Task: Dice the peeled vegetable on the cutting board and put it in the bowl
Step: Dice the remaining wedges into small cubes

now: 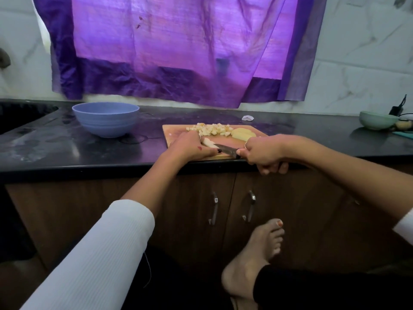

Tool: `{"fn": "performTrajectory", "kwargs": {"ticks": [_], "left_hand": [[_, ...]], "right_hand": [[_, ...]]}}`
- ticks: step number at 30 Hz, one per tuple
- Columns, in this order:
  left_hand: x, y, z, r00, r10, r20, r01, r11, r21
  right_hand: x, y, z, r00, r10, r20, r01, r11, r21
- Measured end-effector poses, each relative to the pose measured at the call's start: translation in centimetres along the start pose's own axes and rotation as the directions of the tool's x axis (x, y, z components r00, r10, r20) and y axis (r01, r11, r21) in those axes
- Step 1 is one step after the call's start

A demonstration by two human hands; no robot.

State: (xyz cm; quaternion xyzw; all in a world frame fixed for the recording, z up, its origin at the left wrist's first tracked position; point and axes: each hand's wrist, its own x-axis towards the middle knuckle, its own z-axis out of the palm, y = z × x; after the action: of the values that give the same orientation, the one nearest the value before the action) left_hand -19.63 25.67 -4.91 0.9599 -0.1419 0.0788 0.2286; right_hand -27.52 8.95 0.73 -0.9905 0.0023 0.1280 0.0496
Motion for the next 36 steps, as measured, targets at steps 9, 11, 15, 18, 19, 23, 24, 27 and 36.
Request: {"fn": "performTrajectory", "kwargs": {"ticks": [9,11,15,18,19,23,24,27,36], "left_hand": [[-0.2,0.4,-0.7,0.999,-0.041,0.027,0.038,0.995,0.087],[-0.1,0.4,-0.8,0.998,-0.056,0.029,0.054,0.997,0.048],[-0.4,0.7,-0.7,0.999,-0.051,0.011,0.051,0.998,-0.047],[-0.6,0.8,-0.5,0.999,-0.032,-0.001,0.032,0.997,-0.064],[-0.6,0.9,-0.5,1.0,-0.025,0.003,0.025,0.998,-0.059],[-0.7,1.1,-0.6,1.0,-0.014,-0.008,0.013,0.995,-0.101],[-0.7,1.1,-0.7,1.0,-0.02,-0.016,0.018,0.992,-0.128],[-0.6,0.9,-0.5,0.999,-0.028,-0.038,0.022,0.987,-0.16],[0.3,0.3,0.8,0.993,-0.039,-0.11,0.039,0.999,-0.007]], "right_hand": [[1.6,-0.4,1.1,0.988,-0.104,-0.114,0.088,0.987,-0.135],[2.2,-0.6,1.0,0.982,-0.142,-0.128,0.118,0.977,-0.18],[3.2,0.9,0.7,0.951,-0.259,-0.168,0.2,0.931,-0.305],[3.3,2.4,0.8,0.92,-0.321,-0.225,0.224,0.901,-0.371],[3.4,2.8,0.8,0.91,-0.336,-0.244,0.225,0.893,-0.39],[4.0,3.1,0.9,0.887,-0.378,-0.267,0.256,0.882,-0.396],[4.4,2.9,0.8,0.883,-0.384,-0.271,0.268,0.885,-0.381],[5.4,2.2,0.6,0.88,-0.391,-0.268,0.294,0.894,-0.338],[4.6,5.5,-0.1,0.91,-0.372,-0.183,0.327,0.915,-0.238]]}}
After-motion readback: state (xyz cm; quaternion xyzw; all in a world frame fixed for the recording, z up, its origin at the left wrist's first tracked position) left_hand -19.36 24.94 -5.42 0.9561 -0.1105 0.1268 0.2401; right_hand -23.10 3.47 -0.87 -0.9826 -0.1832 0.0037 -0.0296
